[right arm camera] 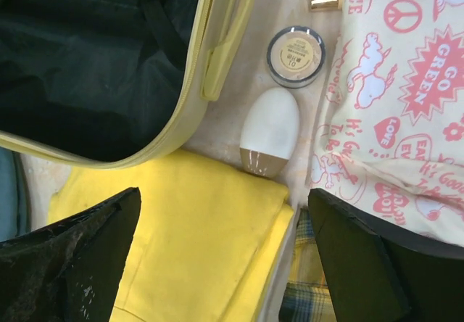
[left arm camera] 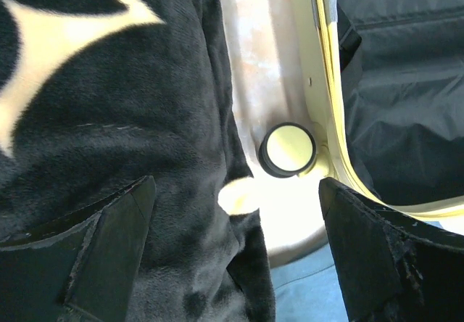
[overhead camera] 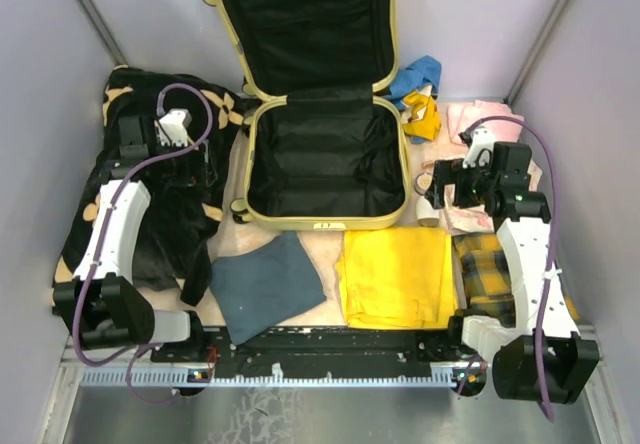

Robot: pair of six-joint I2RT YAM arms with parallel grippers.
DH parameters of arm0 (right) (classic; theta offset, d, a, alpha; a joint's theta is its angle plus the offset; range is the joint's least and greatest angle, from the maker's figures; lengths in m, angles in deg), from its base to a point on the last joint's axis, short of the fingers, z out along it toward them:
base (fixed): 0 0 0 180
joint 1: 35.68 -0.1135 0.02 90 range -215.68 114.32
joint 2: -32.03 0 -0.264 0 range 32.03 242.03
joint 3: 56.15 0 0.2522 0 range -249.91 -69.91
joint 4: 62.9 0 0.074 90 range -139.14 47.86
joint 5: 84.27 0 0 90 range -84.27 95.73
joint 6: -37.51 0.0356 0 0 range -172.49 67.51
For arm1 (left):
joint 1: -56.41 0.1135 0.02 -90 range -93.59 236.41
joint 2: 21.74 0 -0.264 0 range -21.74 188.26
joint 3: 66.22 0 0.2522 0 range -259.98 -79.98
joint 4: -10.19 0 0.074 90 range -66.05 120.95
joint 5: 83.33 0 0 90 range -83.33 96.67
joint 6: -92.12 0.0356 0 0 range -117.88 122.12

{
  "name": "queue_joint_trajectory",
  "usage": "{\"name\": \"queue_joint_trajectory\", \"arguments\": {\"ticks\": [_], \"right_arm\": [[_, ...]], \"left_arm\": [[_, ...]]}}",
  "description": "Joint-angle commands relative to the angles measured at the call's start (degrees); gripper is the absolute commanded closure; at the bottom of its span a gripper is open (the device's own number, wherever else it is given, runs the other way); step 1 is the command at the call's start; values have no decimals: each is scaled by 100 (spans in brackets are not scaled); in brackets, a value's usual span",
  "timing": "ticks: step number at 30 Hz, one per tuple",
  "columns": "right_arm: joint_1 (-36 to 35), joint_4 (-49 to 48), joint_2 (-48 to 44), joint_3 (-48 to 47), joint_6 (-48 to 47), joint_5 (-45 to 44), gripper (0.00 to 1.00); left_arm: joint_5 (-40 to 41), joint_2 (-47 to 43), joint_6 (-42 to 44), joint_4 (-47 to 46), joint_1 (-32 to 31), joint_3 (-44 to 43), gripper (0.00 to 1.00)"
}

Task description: Pack the luggage

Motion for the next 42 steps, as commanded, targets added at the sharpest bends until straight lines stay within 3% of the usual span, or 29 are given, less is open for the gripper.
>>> {"name": "queue_joint_trajectory", "arguments": {"ticks": [1,14,32,42], "right_arm": [[18,275,111,-567,-465,-169,1],[451,-153,1135,-680,-997,-390,1],[398,-1585,2990,-632,-1130,-1325,28],[-11,-2212,3815,-417,-1219,-2116,30]], "left_arm": [[78,26,124,253,-127,-200,0],[396,117,-197,221,-168,-456,0],[221,473,-389,224,-173,-599,0],[181,609,-392,206,-174,-599,0]]}}
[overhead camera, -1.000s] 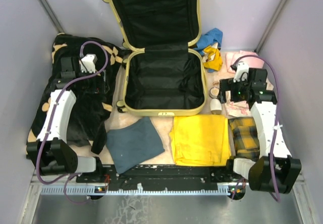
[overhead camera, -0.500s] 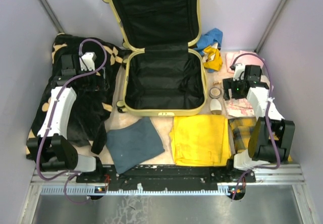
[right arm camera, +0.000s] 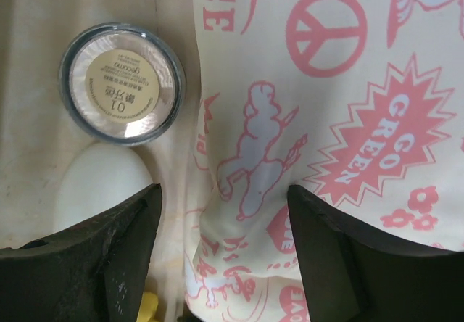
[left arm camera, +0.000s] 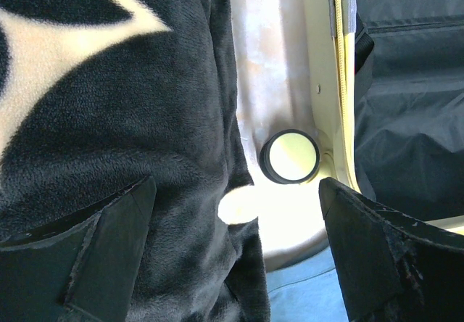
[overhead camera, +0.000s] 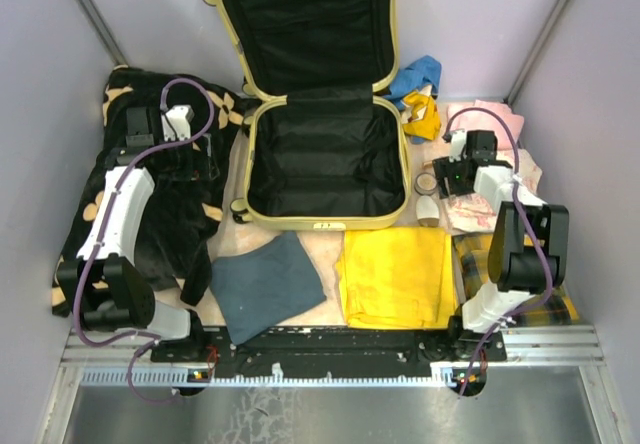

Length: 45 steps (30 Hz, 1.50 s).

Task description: Pack the luggage

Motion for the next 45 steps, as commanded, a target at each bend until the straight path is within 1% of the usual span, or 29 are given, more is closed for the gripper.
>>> {"name": "queue_joint_trajectory", "arguments": {"ticks": [1,4,7,10,12,16,17,20,25,30,34,37,41,45], "right_arm": [[-114,-611,528,-15,-148,-597,31],[-115,-750,869,79,-217,-871,34],[-113,-915,1100,242,-277,-1022,41],[-115,-1028,1219,364,-284,-1093,51],[-116,-1000,1232,389,-278,-1088,62],[-86,-729,909,336,-212,-832,93],[-43,-624,790,287,-170,-749,100],[260,-200,381,6,23,-321,100],[1141,539,-339,-634,375,872,100],[1835,965,-674,-1170,582,1885,100],[2176,1195,-859,-1522,701,2370,100],[2238,1315,-1069,-1828,888,2641,100],[2232,1259,-1325,-2227,1362,3029,100],[2224,947,-1536,-2508,1782,3213,100]], "left_arm": [[-79,40,-52,-22,-39,-173,0],[-86,47,-59,-28,-40,-171,0],[-93,55,-53,-28,-39,-179,0],[-67,74,-60,-21,-43,-185,0],[-58,67,-63,-28,-39,-180,0],[-35,43,-57,-28,-41,-149,0],[-35,33,-58,-29,-43,-140,0],[-29,-17,-65,-35,-38,-120,0],[-46,-118,-63,-46,-39,-124,0],[-67,-111,-105,-24,-42,-171,0],[-48,-171,-109,-31,-43,-171,0],[-44,-219,-104,-38,-43,-159,0],[-39,-285,-100,-98,-43,-93,0],[-65,-330,-63,-123,-42,-79,0]]}}
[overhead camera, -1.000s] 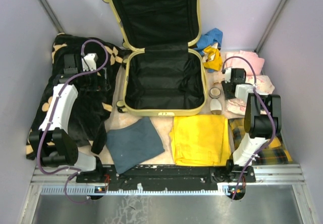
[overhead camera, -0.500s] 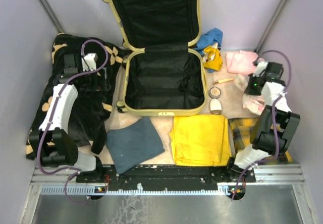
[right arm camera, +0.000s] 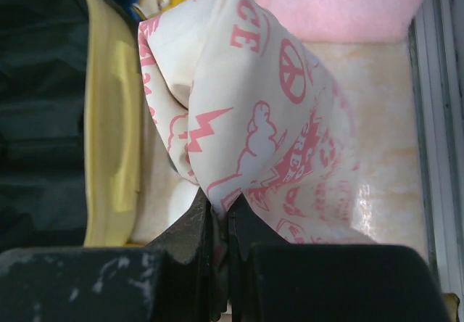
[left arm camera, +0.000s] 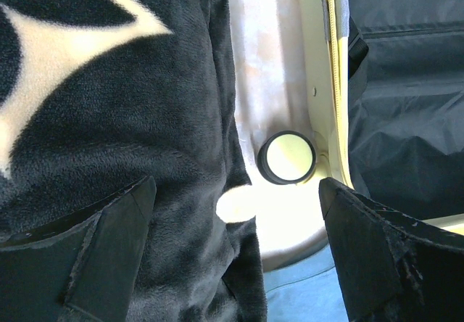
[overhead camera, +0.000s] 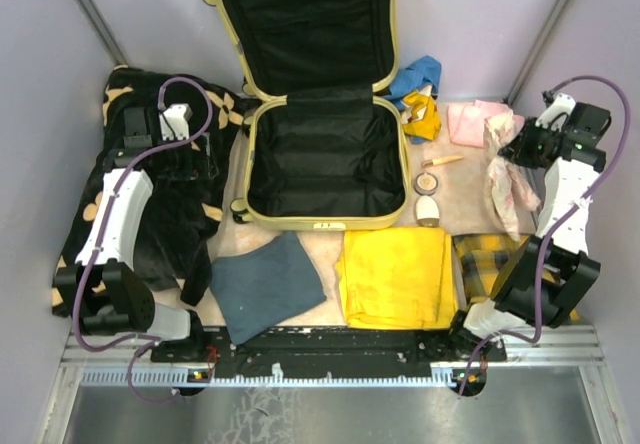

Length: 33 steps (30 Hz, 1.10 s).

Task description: Pack the luggage

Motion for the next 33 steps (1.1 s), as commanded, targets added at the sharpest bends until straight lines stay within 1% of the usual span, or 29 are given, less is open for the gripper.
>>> {"name": "queue_joint_trajectory", "arguments": {"ticks": [1,6,9,12,16,21,29,33], "right_arm": [[-37,-672,-642,-670,639,603,100],[-41,-856,-648,-1043,967,692,100],[-190,-1063,-625,-1263,1251,709,100],[-767,-1228,-555,-1422,1367,452,100],[-1498,-1601,-420,-1341,1553,103,100],[-2522,-1895,-78,-1444,1554,-535,100],[-3952,-2448,823,-1744,1641,-1287,100],[-4458,-2750,1442,-1853,1695,-1543,100]], "left_arm": [[-71,-198,4,-116,-36,-87,0],[-66,-163,99,-160,-42,-143,0],[-107,-163,158,-228,-42,-171,0],[-123,-141,154,-288,-42,-211,0],[-66,-89,104,-364,-43,-247,0],[-23,-9,61,-372,-40,-248,0],[8,69,-42,-467,-42,-53,0],[90,131,-1,-437,-43,-46,0]]}}
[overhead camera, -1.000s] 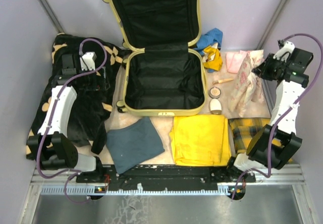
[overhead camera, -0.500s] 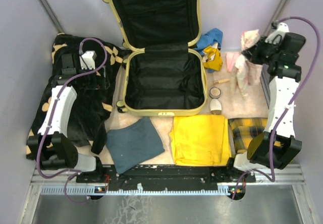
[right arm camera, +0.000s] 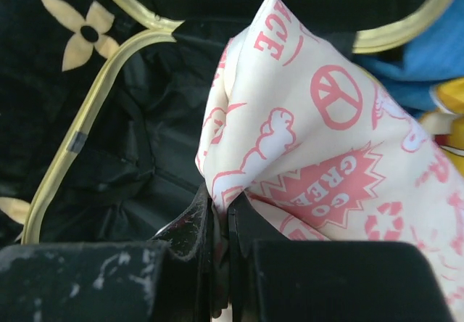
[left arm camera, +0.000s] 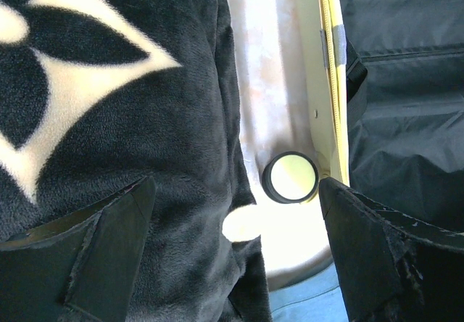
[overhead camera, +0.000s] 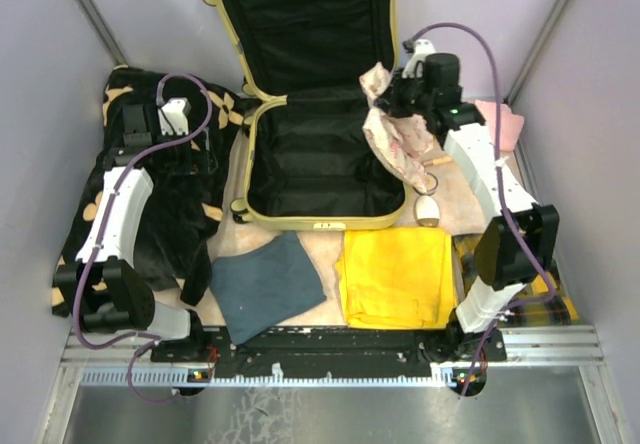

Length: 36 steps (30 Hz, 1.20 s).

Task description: Pack the luggage

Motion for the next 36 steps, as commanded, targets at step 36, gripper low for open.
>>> {"name": "queue_joint_trajectory", "arguments": {"ticks": [36], "right_arm": [[-2391,-2301,4352,-2660,-10,88,100]], "left_arm": [[116,442,-93,-17,-43,256,0]]}}
